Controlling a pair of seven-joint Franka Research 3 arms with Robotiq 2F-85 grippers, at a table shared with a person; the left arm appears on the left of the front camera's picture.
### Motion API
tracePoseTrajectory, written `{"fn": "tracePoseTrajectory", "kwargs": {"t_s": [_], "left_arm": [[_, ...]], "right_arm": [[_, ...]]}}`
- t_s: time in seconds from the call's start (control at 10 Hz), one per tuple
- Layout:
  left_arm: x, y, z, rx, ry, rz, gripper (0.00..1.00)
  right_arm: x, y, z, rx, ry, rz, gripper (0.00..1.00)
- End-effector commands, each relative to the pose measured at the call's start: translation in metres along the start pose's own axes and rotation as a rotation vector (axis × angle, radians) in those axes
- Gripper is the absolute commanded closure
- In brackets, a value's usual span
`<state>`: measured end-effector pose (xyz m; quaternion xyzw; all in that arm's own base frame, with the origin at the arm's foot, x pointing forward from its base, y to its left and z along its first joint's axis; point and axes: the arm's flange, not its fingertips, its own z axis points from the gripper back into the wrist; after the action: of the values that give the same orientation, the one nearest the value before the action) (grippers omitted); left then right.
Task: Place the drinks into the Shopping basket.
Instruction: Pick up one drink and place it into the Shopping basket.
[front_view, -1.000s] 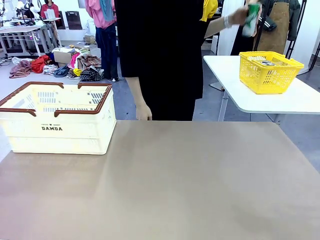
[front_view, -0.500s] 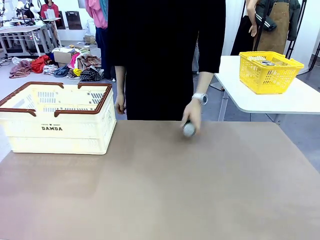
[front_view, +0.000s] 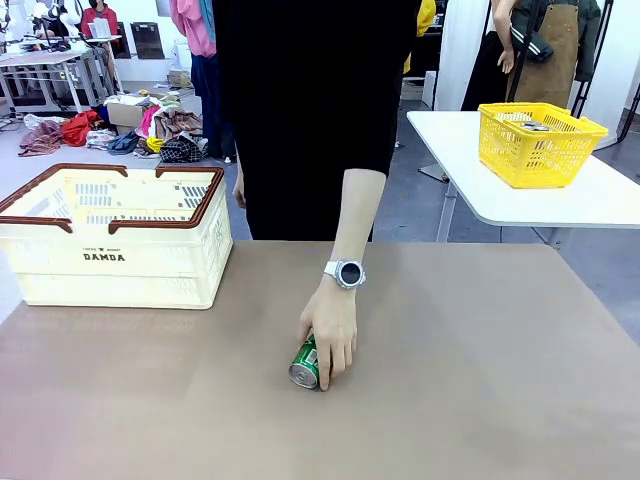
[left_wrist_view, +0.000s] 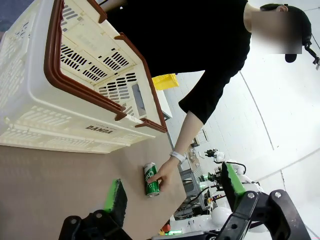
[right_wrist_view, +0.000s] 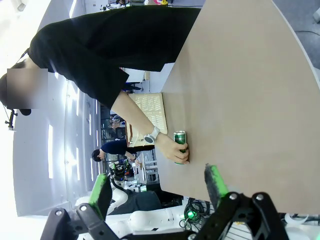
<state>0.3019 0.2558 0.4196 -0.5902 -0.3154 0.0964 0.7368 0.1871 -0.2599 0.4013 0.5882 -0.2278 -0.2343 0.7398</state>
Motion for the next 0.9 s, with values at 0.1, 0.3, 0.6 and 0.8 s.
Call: {"fn": "tracePoseTrajectory", "kwargs": {"t_s": [0.1, 0.3, 0.6, 0.8], "left_arm": [[0.0001, -0.0015, 0.0027, -0.004, 0.009, -0.003, 0.0], [0.0001, -0.0015, 0.0027, -0.004, 0.009, -0.003, 0.0], [0.0001, -0.0015, 0.0027, -0.004, 0.009, -0.003, 0.0], [0.0001, -0.0015, 0.0027, -0.004, 0.009, -0.003, 0.0]], "right_arm": [[0.0003, 0.0031, 0.0001, 0.016, -0.004, 0.009, 0.0], [0.0003, 0.0031, 0.0001, 0.016, -0.004, 0.009, 0.0], [0.0003, 0.0031, 0.0001, 0.016, -0.004, 0.009, 0.0], [0.0003, 0.0031, 0.0001, 0.016, -0.004, 0.009, 0.0]]}}
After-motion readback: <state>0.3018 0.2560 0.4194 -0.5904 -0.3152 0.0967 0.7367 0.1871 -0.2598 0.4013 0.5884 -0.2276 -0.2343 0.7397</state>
